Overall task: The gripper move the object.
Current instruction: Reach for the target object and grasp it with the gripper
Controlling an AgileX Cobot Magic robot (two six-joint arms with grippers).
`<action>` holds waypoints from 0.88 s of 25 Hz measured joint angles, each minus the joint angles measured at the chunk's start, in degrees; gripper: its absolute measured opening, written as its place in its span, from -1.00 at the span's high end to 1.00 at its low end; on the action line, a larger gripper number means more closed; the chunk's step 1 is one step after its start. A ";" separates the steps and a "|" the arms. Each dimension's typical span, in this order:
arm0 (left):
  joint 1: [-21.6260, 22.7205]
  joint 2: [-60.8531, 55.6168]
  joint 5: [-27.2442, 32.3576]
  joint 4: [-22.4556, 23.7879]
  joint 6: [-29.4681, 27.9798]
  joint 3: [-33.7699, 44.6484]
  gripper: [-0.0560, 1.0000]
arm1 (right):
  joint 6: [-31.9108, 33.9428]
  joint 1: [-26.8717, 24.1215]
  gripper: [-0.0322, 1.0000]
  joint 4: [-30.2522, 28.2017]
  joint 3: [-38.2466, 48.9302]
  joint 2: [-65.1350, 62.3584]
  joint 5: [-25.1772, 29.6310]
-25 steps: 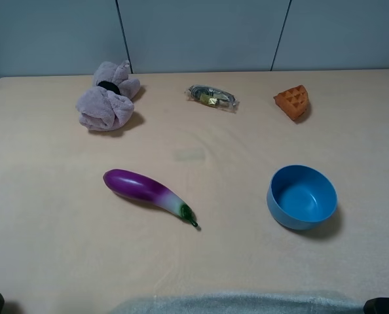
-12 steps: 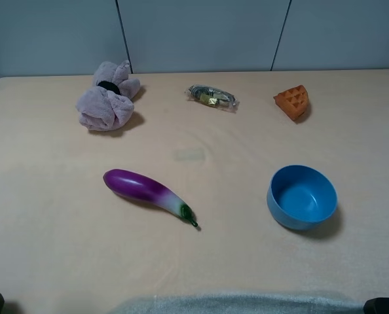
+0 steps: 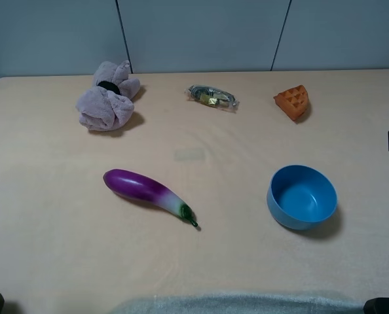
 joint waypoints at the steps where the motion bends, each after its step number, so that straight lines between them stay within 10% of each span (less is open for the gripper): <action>1: 0.00 0.00 0.00 0.00 0.00 0.00 -0.91 | -0.16 1.02 -0.40 -0.06 -0.68 1.00 0.00; 22: 0.00 0.00 0.00 0.00 0.00 0.00 -0.91 | 9.34 30.72 -0.40 -10.89 -11.88 30.25 -7.58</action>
